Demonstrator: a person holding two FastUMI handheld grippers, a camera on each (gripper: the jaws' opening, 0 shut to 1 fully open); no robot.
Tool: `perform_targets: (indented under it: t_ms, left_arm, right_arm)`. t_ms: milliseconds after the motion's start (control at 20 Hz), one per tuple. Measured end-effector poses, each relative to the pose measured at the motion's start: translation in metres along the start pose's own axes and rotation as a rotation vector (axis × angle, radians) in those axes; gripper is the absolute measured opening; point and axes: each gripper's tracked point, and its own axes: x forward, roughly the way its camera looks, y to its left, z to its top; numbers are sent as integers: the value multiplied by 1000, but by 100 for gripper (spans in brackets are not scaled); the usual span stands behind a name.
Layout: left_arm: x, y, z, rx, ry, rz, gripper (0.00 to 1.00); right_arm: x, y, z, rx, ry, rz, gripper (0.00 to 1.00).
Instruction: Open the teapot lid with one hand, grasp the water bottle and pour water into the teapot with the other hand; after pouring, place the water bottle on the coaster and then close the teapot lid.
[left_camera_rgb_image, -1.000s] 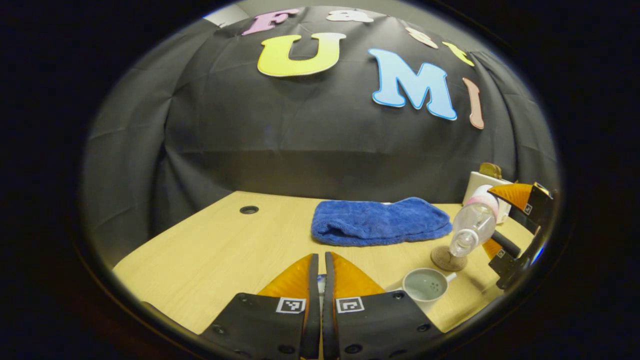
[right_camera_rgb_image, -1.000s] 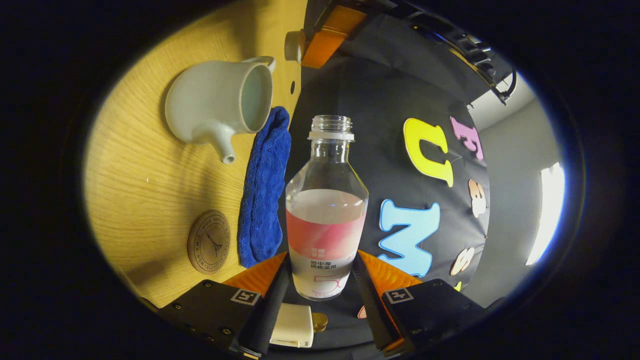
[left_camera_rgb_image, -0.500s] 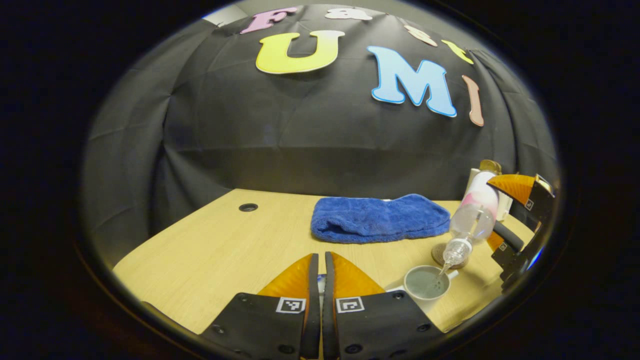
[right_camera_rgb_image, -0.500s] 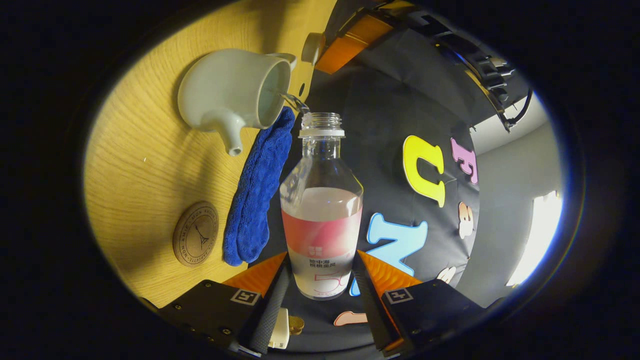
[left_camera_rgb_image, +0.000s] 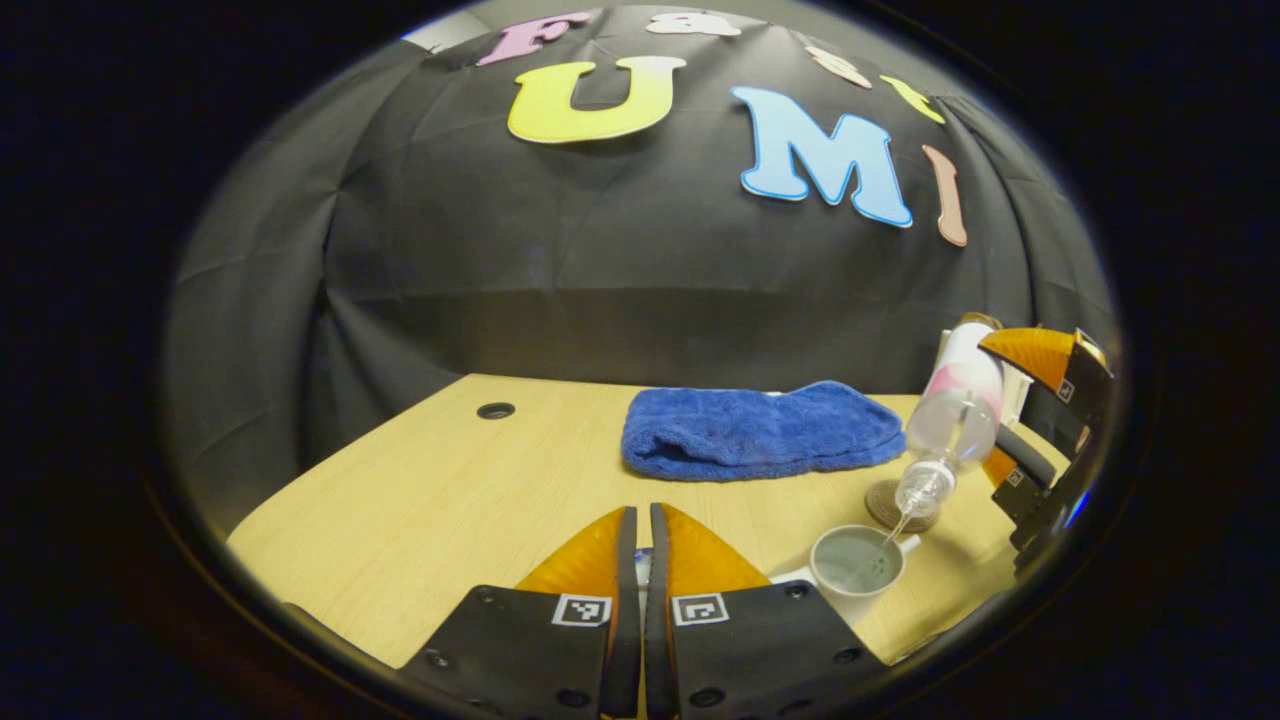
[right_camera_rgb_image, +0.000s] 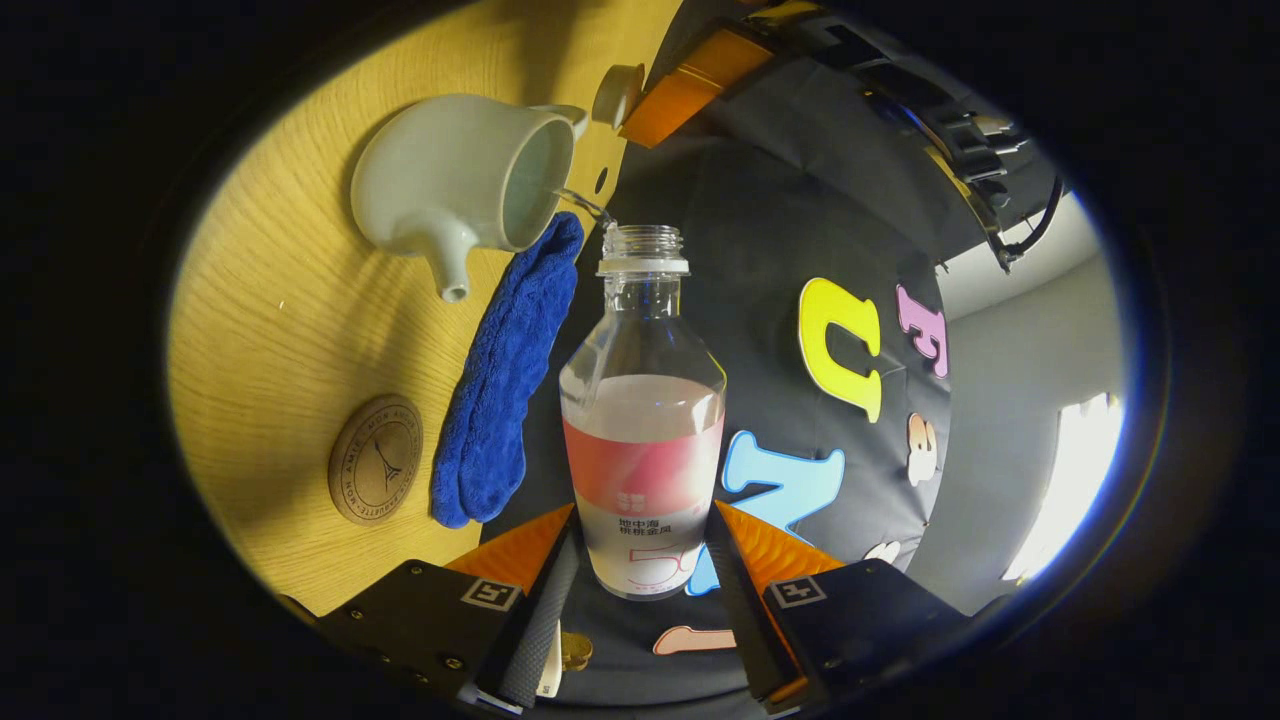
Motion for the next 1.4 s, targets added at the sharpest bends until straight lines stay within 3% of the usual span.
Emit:
perform_targets:
  t_ms: [1400]
  left_arm:
    - [3, -1, -4, 12, 23, 0, 9]
  right_arm:
    - [9, -30, 3, -186, -66, -102, 75]
